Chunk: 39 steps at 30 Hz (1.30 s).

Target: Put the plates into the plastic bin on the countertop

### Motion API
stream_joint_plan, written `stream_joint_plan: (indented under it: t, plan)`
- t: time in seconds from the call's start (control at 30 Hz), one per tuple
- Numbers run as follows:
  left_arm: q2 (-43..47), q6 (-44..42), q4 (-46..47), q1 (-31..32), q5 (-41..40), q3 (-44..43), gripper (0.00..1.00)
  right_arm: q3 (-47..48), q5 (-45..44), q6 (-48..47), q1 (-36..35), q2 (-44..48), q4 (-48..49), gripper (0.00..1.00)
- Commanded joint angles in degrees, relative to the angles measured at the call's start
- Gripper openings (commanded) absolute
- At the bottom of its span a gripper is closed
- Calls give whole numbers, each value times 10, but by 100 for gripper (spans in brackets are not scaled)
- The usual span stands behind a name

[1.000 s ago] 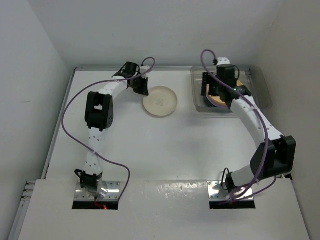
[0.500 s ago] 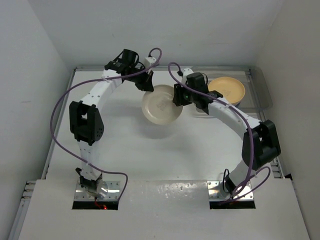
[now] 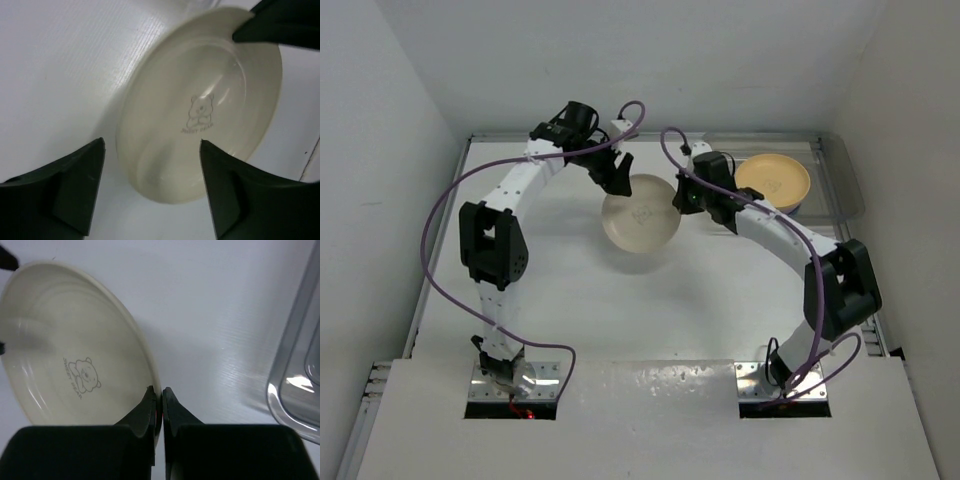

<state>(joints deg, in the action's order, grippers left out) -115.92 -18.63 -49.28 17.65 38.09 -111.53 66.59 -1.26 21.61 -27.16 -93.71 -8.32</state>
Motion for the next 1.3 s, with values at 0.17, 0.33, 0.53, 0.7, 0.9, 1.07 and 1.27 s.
stream_joint_plan:
  t: [0.17,0.33,0.53,0.7,0.9,1.07,1.27]
  plan:
    - [20,18,-6,-58,-7,-63,100,6,-7,161,172,70,15,0]
    - [38,18,5,-96,-35,-44,100,15,-62,234,327,63,-58,0]
    - [43,18,5,-118,-22,-3,100,97,-105,217,393,-19,-132,0]
    - [43,18,10,-124,-11,3,100,137,-113,212,403,-81,-149,1]
    - [43,18,10,-129,-6,8,100,177,-147,194,403,-122,-202,40]
    - [43,18,10,-129,0,13,100,138,-174,166,398,-84,-176,48]
    - [37,18,10,-129,5,13,100,148,-212,131,392,-60,-183,55]
